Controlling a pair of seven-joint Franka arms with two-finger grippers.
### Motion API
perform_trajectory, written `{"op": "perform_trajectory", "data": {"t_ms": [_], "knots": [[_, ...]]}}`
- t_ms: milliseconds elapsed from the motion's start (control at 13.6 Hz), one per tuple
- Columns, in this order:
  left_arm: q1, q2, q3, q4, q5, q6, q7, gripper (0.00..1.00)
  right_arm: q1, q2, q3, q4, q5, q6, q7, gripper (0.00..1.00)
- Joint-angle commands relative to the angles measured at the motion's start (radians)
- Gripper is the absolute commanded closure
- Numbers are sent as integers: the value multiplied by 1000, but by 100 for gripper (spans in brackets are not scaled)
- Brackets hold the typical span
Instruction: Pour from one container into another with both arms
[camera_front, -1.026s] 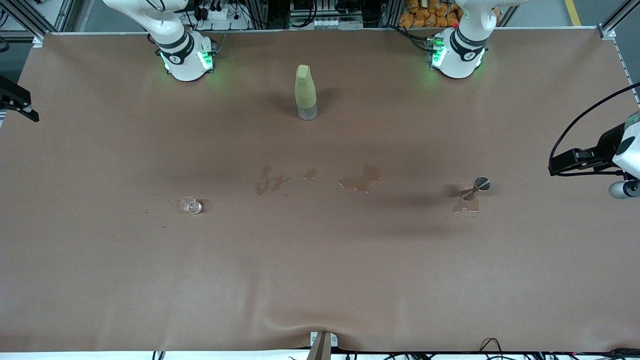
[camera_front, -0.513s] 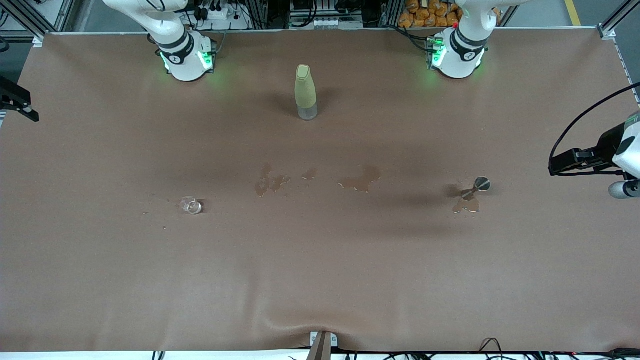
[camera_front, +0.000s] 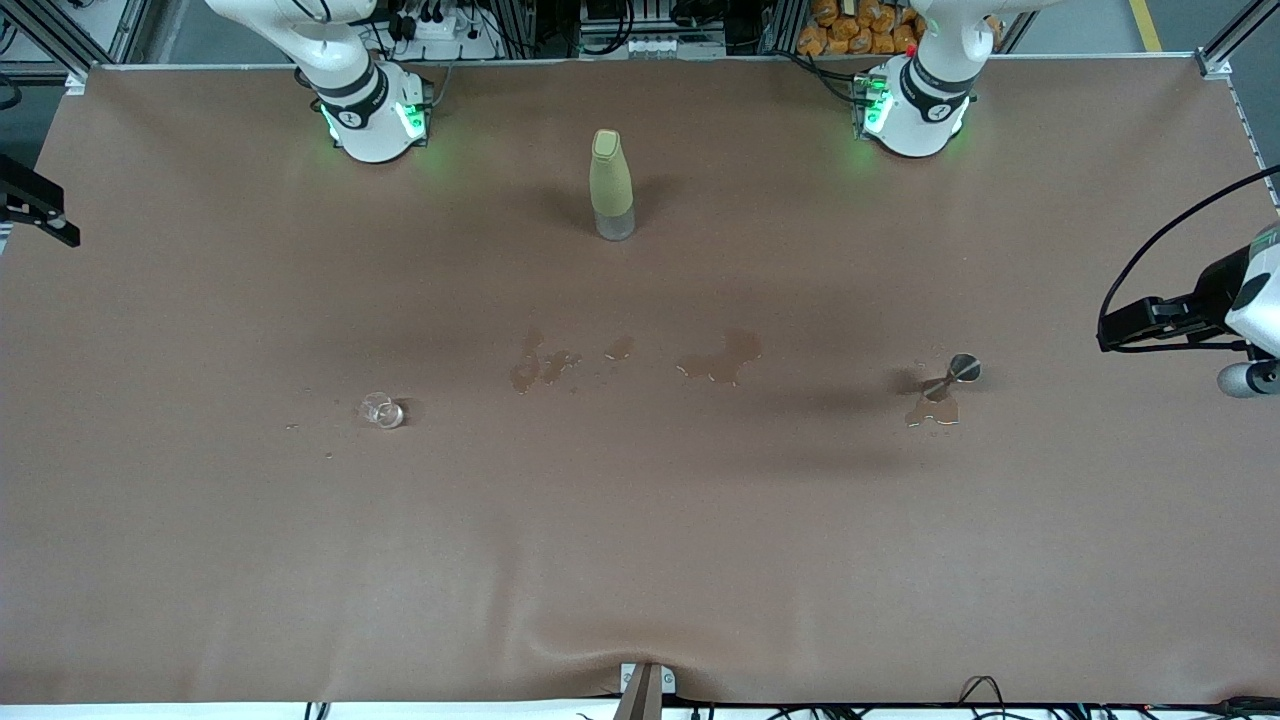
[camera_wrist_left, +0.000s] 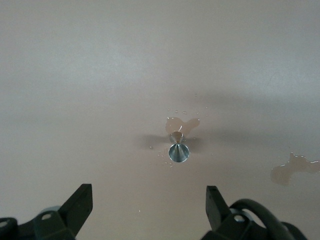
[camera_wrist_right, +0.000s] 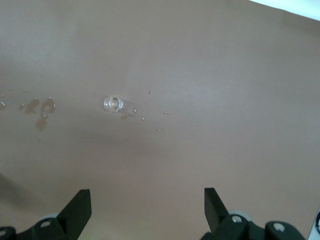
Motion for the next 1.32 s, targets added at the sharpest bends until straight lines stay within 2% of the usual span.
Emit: {"op": "perform_trajectory", "data": {"t_ms": [0,220,513,807,953,1246], "knots": [[4,11,-3,23,-13,0,-17,0,17,-19,-1,-23,12,-1,99,0],[5,9,-3,23,-13,0,-8,0,17,-21,-1,-23,12,-3,73,0],[5,9,-3,22,-13,-2,14,0,-10,-30,-4,-20,11,-34,-159,0],[16,13,-3,20,-19,-2,81,0,-59,-50,-16,-20,11,-58,-578,0],[24,26,-1,17,-76,-2,130,0,-70,-52,-31,-20,11,-64,-777,0],[62,39,0,-4,-125,-2,363,0,-85,-49,-45,-23,6,-55,-1165,0]]}}
